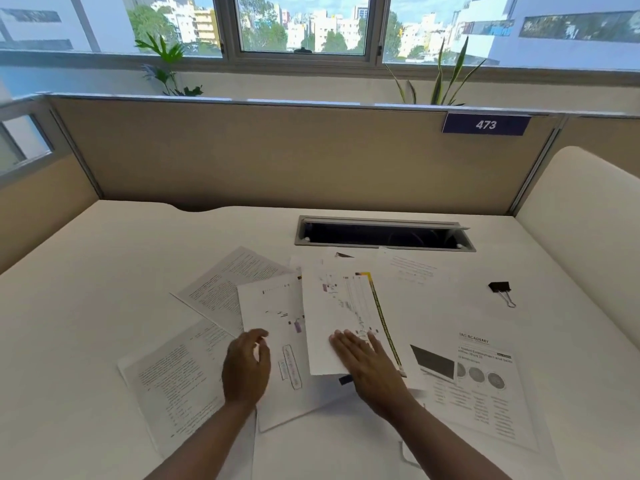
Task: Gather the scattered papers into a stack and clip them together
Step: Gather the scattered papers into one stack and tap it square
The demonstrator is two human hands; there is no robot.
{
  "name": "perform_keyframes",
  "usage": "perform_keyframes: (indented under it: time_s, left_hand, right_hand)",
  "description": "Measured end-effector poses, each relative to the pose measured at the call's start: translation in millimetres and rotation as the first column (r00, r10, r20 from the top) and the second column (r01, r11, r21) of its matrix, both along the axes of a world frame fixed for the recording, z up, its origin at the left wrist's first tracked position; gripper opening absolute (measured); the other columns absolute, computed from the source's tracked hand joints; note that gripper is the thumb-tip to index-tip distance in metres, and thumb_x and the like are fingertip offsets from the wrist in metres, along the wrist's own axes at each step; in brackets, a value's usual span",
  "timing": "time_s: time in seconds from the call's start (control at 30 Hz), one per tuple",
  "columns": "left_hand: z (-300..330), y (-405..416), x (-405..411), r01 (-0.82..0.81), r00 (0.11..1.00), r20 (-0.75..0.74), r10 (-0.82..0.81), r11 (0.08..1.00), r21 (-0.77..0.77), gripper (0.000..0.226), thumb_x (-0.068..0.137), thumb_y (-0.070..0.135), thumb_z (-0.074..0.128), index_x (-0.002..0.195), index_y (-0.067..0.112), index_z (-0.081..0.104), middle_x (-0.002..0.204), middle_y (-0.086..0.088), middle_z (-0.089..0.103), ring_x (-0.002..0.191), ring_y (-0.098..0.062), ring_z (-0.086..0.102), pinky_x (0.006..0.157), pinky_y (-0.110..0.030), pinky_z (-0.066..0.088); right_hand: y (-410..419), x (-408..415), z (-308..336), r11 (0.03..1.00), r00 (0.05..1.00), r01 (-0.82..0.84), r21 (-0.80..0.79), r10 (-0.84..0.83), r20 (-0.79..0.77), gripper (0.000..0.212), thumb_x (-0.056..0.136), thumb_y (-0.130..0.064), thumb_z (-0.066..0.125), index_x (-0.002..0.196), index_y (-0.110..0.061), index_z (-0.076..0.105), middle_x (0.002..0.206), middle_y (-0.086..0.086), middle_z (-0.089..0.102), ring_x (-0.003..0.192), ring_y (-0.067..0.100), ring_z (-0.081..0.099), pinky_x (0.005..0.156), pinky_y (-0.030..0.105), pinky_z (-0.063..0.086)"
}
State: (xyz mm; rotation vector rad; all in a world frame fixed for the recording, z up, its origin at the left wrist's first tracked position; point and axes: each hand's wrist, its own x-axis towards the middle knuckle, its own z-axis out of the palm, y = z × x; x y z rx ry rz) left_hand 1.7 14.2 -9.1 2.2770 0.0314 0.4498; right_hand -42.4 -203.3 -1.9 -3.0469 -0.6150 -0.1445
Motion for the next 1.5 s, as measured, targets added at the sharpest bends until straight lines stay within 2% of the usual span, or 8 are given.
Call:
perform_keyframes:
  time_s: [0.2,0.4,0.57,0.9,1.07,1.27,1.37,1.5]
  left_hand:
    - [12,2,31,-0.38,0.813,-0.552,0.185,0.887,-0.262,0.041,0.092,0.009,0.044,0.132,0.005,0.046,0.133,-0.019,0.052,0.116,-0.035,0.052,0.094,-0.038,0.044]
    - [14,5,47,-0.437,0.771,-0.624,0.128,0.819,-0.372,0.043,0.091,0.014,0.05,0.133,0.006,0.044,0.128,-0.02,0.056,0.113,-0.037,0.056,0.094,-0.043,0.048]
    - [17,0,48,-0.396,0.785,-0.613,0.094,0.837,-0.378,0.038,0.091,0.018,0.056,0.124,0.001,0.052,0.125,-0.019,0.06,0.113,-0.037,0.057,0.097,-0.042,0.048]
    - [15,-2,43,-0.383,0.828,-0.549,0.111,0.828,-0.41,0.024,0.091,0.013,0.056,0.107,-0.003,0.065,0.113,-0.02,0.067,0.096,-0.033,0.061,0.087,-0.036,0.049]
    - [22,1,40,-0.34,0.882,-0.469,0.051,0.758,-0.557,0.012,0.09,0.019,0.057,0.092,0.009,0.064,0.1,-0.01,0.065,0.086,-0.024,0.057,0.078,-0.029,0.045]
    - [28,-9,41,-0.3,0.887,-0.458,-0.058,0.68,-0.669,0.012,0.092,0.02,0.055,0.084,0.018,0.062,0.099,-0.006,0.064,0.095,-0.026,0.06,0.093,-0.037,0.05]
    - [29,-15,41,-0.316,0.872,-0.485,-0.072,0.674,-0.668,0.014,0.092,0.022,0.055,0.085,0.014,0.064,0.092,-0.005,0.065,0.09,-0.025,0.06,0.087,-0.036,0.05]
    - [21,-14,39,-0.329,0.836,-0.54,-0.094,0.701,-0.633,0.013,0.09,0.023,0.057,0.084,0.016,0.065,0.1,-0.015,0.068,0.089,-0.031,0.064,0.084,-0.04,0.055]
  right_hand:
    - [25,8,-2,0.997,0.992,-0.048,-0.061,0.04,-0.122,0.055,0.071,-0.02,0.035,0.126,-0.027,0.042,0.121,-0.015,0.066,0.111,0.006,0.064,0.084,0.041,0.056]
    - [38,7,-26,0.998,0.961,0.026,-0.06,-0.041,-0.274,0.08,0.071,-0.032,0.031,0.142,-0.046,-0.002,0.128,-0.001,0.063,0.117,0.026,0.06,0.098,0.062,0.028]
    - [36,10,-10,0.975,0.905,-0.212,0.062,0.22,-0.364,0.053,0.073,-0.044,0.001,0.108,-0.074,-0.026,0.16,0.004,0.006,0.145,0.03,-0.012,0.101,0.058,-0.022]
    - [35,9,-4,0.956,0.89,-0.121,0.268,0.224,-0.397,0.084,0.061,-0.082,0.03,0.128,-0.058,-0.014,0.158,-0.005,-0.008,0.142,0.015,-0.021,0.109,0.048,-0.023]
    - [21,21,13,0.685,0.887,0.448,0.574,-0.26,-0.381,0.114,0.055,-0.094,0.019,0.147,-0.029,0.0,0.158,-0.003,-0.004,0.147,0.013,-0.006,0.121,0.042,-0.001]
    - [3,32,31,0.181,0.676,0.735,0.653,-0.268,-0.686,0.059,0.087,-0.034,0.061,0.138,-0.012,0.041,0.144,0.01,0.045,0.13,0.028,0.046,0.107,0.04,0.038]
    - [-10,33,29,0.114,0.623,0.78,0.615,-0.232,-0.747,0.015,0.086,-0.021,0.064,0.098,-0.011,0.064,0.114,0.018,0.068,0.079,0.023,0.067,0.066,0.03,0.056]
    - [-22,34,20,0.03,0.536,0.829,0.558,-0.325,-0.779,0.023,0.081,-0.014,0.07,0.097,0.002,0.068,0.096,0.021,0.069,0.078,0.032,0.065,0.078,0.041,0.057]
